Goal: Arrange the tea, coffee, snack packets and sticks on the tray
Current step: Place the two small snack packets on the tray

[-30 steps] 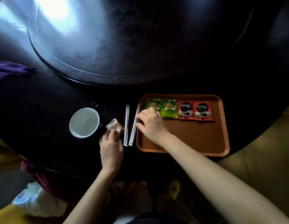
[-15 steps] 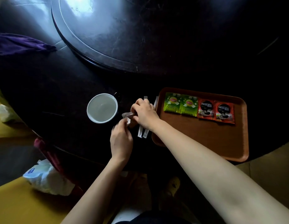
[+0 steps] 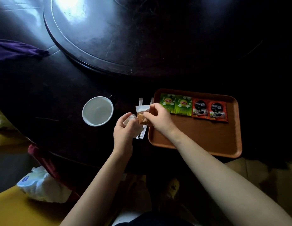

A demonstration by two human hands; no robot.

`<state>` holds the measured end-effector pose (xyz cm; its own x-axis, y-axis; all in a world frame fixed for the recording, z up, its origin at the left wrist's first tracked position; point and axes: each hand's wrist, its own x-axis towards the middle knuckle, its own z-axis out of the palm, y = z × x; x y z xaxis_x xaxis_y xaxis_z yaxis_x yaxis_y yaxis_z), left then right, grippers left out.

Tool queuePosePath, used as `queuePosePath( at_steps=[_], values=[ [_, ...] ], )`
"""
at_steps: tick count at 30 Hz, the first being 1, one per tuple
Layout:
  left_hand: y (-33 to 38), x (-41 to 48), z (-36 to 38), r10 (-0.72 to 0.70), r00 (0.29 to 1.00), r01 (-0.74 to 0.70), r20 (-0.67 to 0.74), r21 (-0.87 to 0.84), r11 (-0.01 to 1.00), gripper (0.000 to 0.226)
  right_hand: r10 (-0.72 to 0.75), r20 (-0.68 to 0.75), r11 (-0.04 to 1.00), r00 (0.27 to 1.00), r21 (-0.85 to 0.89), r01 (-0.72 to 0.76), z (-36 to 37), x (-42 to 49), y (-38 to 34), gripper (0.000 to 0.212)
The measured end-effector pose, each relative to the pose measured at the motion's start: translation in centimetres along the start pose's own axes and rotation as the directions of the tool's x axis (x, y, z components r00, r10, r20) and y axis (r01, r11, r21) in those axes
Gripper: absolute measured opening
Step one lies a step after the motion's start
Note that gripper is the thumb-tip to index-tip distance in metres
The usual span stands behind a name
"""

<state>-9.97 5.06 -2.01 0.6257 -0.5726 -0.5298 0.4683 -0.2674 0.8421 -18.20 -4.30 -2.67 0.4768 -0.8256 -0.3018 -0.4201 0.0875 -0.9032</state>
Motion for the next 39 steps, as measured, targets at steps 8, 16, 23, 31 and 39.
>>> queuePosePath(
  at_steps=[8, 16, 23, 31, 39],
  values=[
    [-0.1, -0.6, 1.4, -0.148, 0.979, 0.139, 0.142, 0.069, 0.988, 0.028, 0.202, -0.002, 0.939, 0.979, 0.286, -0.193, -2.6, -2.5, 1.6, 0.010],
    [-0.8, -0.5, 1.9, -0.160, 0.980, 0.138, 0.119, 0.174, 0.975, 0.025, 0.247, -0.176, 0.953, 0.953, 0.222, -0.206, -5.3, -2.2, 4.1, 0.016],
    [-0.6, 0.8, 0.9, -0.234, 0.960, 0.242, 0.152, -0.042, 0.969, 0.027, 0.253, -0.246, 0.967, 0.936, 0.058, -0.246, -4.7, -1.2, 5.5, 0.022],
    [-0.8, 1.1, 0.4, -0.220, 0.962, 0.216, 0.165, 0.043, 0.976, 0.020, 0.087, -0.385, 0.926, 0.919, -0.309, -0.217, -3.9, -1.5, 5.3, 0.008],
    [-0.7, 0.8, 1.1, -0.249, 0.949, 0.242, 0.195, 0.056, 0.969, 0.025, 0.076, -0.386, 0.911, 0.919, -0.349, -0.222, -3.5, -1.7, 5.2, 0.009]
  ],
)
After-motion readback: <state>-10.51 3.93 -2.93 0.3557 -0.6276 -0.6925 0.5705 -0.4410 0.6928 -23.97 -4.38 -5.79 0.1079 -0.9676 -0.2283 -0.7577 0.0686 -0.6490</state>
